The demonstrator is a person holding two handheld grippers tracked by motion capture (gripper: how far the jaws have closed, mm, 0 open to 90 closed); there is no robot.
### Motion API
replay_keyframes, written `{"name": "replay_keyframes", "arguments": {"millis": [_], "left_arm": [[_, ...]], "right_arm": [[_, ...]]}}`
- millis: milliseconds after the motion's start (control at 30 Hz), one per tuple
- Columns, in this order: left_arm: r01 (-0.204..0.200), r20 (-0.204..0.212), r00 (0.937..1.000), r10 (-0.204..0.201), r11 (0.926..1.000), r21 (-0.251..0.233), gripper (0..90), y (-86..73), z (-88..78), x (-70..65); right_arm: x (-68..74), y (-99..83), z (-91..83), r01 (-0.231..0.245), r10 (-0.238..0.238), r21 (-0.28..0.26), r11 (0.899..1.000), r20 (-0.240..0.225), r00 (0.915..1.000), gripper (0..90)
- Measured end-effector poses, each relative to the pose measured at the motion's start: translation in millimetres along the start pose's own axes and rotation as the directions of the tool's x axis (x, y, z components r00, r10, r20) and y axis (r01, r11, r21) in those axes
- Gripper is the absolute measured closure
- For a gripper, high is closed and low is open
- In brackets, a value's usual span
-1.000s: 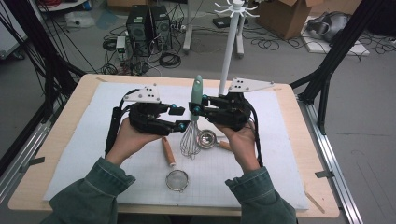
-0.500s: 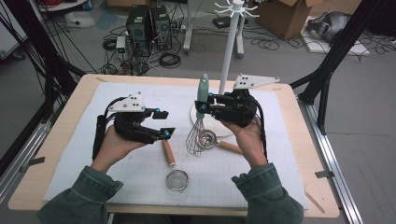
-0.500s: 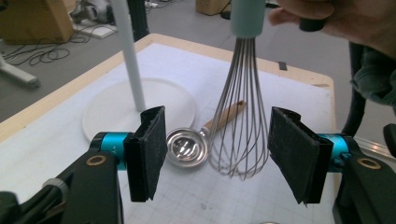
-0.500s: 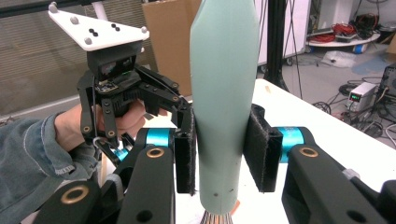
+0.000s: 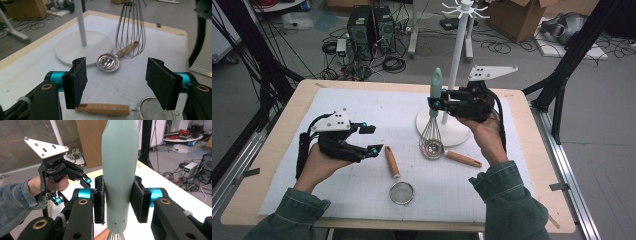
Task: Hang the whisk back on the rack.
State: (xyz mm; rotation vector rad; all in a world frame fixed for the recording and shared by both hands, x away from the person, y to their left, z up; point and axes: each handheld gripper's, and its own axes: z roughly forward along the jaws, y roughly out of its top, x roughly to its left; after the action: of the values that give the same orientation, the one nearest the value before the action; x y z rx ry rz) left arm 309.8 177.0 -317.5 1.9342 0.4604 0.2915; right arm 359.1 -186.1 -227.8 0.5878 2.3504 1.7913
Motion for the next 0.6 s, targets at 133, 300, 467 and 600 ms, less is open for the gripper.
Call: {"name": "replay_keyframes", "arguments": {"millis": [133,300,467,600], "left_arm": [[0.009,-0.006,0.9999,-0.009,0.9999,-0.003,33.2,-11.3,-4.6,3.0],[0.035,-0.01,0.9993,-0.035,0.9993,-0.009,32.3,-23.0,-7.0,8.0],[0.041,-0.01,0.9991,-0.041,0.9992,-0.007,32.2,-29.0,-9.8,9.6],[0.031,-0.024,0.9992,-0.031,0.9995,0.004,32.1,-31.5,-12.3,9.8]], "right_arm": [[-4.9,8.5,-1.8,0.011,-0.011,0.014,1.0,0.003,0.9999,67.6],[-13.0,18.6,-5.1,0.009,-0.009,0.006,1.0,0.012,0.9999,67.5],[-20.4,27.7,-5.8,0.003,-0.003,0.004,1.0,0.019,0.9998,67.6],[-25.1,37.9,-7.1,0.004,-0.004,-0.004,1.0,0.026,0.9997,67.5]]}}
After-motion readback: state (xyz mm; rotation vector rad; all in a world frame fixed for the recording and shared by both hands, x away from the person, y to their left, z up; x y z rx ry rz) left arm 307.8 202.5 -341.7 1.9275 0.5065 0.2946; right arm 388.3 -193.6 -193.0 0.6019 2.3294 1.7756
